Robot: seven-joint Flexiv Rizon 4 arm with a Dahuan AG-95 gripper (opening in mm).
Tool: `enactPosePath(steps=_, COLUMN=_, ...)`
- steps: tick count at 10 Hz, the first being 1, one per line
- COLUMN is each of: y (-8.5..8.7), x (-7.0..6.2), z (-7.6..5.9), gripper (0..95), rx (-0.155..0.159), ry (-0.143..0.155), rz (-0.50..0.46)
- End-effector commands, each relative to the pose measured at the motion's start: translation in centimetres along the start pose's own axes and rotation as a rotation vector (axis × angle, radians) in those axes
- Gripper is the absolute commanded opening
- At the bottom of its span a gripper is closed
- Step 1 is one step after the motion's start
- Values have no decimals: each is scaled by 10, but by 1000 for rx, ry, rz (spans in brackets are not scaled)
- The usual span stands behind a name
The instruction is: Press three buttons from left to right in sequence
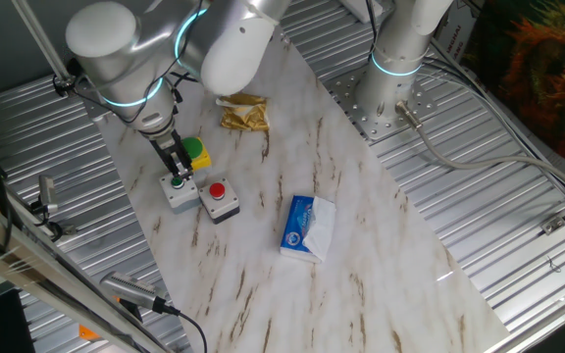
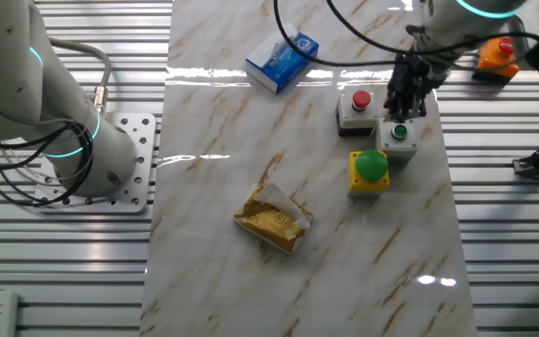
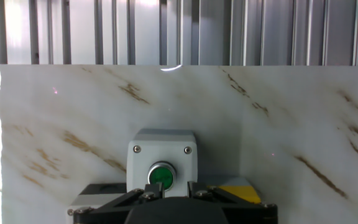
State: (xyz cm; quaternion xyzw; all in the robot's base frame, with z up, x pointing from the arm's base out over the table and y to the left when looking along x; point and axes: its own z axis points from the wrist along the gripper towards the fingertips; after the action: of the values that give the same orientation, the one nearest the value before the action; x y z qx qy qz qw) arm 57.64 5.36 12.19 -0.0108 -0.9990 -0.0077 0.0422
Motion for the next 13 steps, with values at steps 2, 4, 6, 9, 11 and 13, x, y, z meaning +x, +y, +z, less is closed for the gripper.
enactPosePath(steps=2, y=6, x=13, z=0, gripper=190, rx=-6, ry=-3, rz=11)
enactPosePath(steps=4, y=6, x=18, z=-1, gripper=190, rx=-10, ry=-4, rz=16)
enactPosePath(steps=6, y=6, x=18, z=-2, gripper=190, rx=-22, ry=-3, rz=34)
enactPosePath(steps=9, y=6, x=18, z=-2, gripper=190, rx=-33, ry=-6, rz=21)
enactPosePath(steps=11, y=6, x=18, z=-2, gripper=190, rx=-31, ry=-4, rz=22)
enactPosePath(steps=13, y=6, x=18, z=-2, gripper=190, rx=-32, ry=-3, rz=21)
